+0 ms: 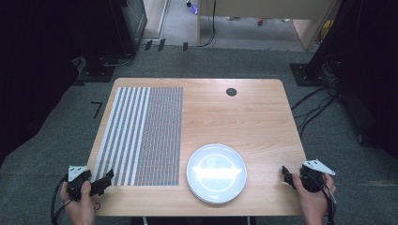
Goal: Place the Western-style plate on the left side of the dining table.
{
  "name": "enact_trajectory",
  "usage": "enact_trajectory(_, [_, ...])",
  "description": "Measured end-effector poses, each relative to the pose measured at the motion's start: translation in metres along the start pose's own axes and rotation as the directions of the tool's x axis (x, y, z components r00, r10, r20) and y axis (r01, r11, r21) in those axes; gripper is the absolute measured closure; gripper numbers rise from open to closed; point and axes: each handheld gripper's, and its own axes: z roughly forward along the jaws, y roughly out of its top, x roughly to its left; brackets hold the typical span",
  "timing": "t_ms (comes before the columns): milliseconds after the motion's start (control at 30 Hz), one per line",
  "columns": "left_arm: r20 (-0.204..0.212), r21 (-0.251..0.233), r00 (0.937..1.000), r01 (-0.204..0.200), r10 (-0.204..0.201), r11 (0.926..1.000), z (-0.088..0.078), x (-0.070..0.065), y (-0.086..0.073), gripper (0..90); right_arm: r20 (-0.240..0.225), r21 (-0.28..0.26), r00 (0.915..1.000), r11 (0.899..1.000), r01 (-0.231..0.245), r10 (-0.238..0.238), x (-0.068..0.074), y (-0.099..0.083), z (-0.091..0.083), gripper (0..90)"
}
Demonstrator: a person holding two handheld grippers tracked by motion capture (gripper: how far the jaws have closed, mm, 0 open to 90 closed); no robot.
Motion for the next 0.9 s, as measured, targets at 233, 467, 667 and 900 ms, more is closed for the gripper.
enact_trajectory(233, [0.016,-0.014,0.9998,0.011,-0.011,0.9998,-0.003,-0.012,0.005,9.8,-0.001,0.002,1.0,1.0,-0.001,0.001,0.0,0.0,0.0,17.4])
enact_trajectory(467, [-0.028,-0.062,0.9951,-0.096,0.095,0.9935,-0.009,-0.039,0.025,6.9,0.006,0.007,1.0,1.0,-0.006,0.006,0.0,0.0,0.001,14.5])
enact_trajectory(667, [0.018,-0.061,0.9948,-0.099,0.1,0.9932,-0.005,-0.058,0.039,2.2,0.005,0.007,1.0,1.0,-0.007,0.007,0.0,0.0,0.001,14.6])
enact_trajectory(900, [0.058,-0.085,0.9955,-0.069,0.074,0.994,0.007,-0.083,0.055,2.2,0.007,0.007,1.0,1.0,-0.004,0.004,0.0,0.0,0.001,14.5])
